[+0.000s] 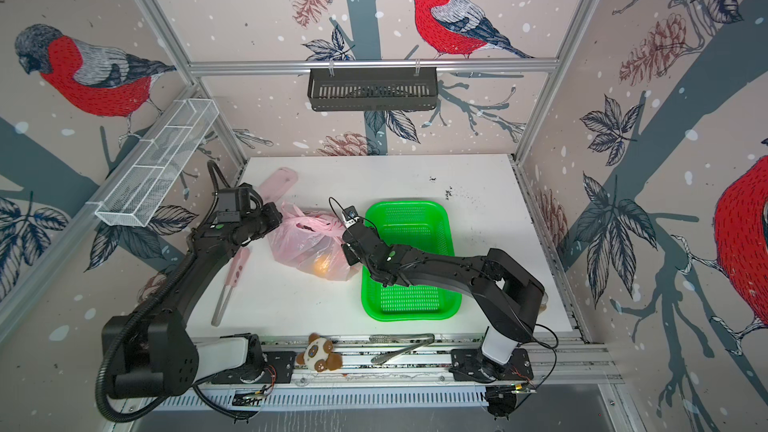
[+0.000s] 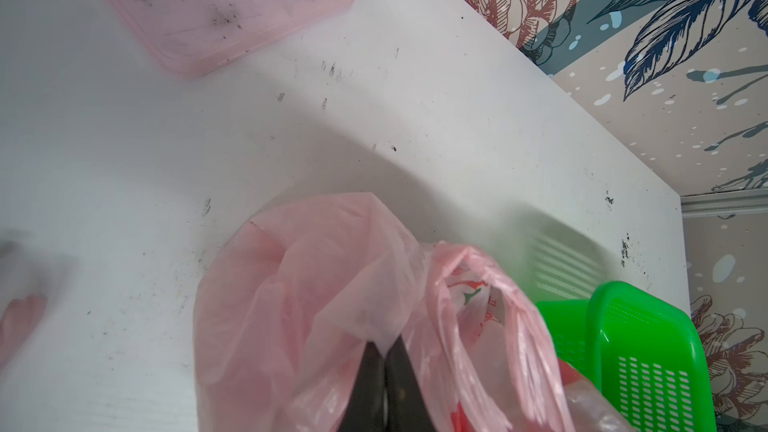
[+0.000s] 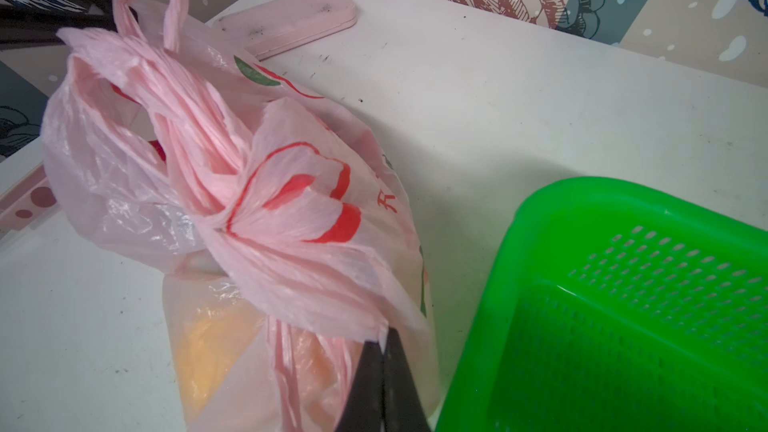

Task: Untie the knot of the plastic bag and take out the fruit

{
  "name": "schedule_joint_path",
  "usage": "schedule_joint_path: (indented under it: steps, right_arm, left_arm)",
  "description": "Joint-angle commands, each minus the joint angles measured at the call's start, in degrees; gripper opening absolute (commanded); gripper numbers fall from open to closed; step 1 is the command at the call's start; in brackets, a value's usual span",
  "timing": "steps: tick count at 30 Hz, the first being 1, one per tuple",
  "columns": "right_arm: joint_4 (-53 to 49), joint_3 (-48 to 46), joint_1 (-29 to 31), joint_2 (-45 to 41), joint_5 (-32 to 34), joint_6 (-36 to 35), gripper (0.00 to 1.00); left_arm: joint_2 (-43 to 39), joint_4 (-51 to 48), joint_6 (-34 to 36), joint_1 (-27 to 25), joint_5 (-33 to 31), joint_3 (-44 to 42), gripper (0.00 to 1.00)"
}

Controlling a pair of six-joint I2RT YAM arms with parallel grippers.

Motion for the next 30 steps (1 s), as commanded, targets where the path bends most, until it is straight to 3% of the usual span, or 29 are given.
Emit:
schedule_joint_path:
  steps: [1, 6, 10, 19, 30]
  right_arm:
    - [-1.8, 2.4, 1.5, -0.5, 0.9, -2.0, 0.13]
    - [-5.3, 6.5, 6.3, -0.7, 6.4, -10.1, 0.41]
    - [-6.3, 10.0, 8.8, 0.8, 8.6, -17.5, 0.50]
    - [-10.3, 22.1, 9.0, 11.7, 11.0, -29.1, 0.59]
    - [-10.7, 27.5, 6.0, 19.7, 13.8, -29.0, 0.59]
  left_arm:
    - [-0.6, 2.6, -0.5, 0.2, 0.5, -0.5, 0.00]
    - [-0.1, 4.0, -0.9, 0.2, 6.7, -0.7, 0.00]
    - [0.7, 4.3, -0.8, 0.2, 10.2, -0.4, 0.00]
    - [-0.4, 5.6, -0.8, 0.2, 11.3, -1.8, 0.00]
    - [-1.3, 5.5, 0.0, 0.2, 10.7, -2.7, 0.00]
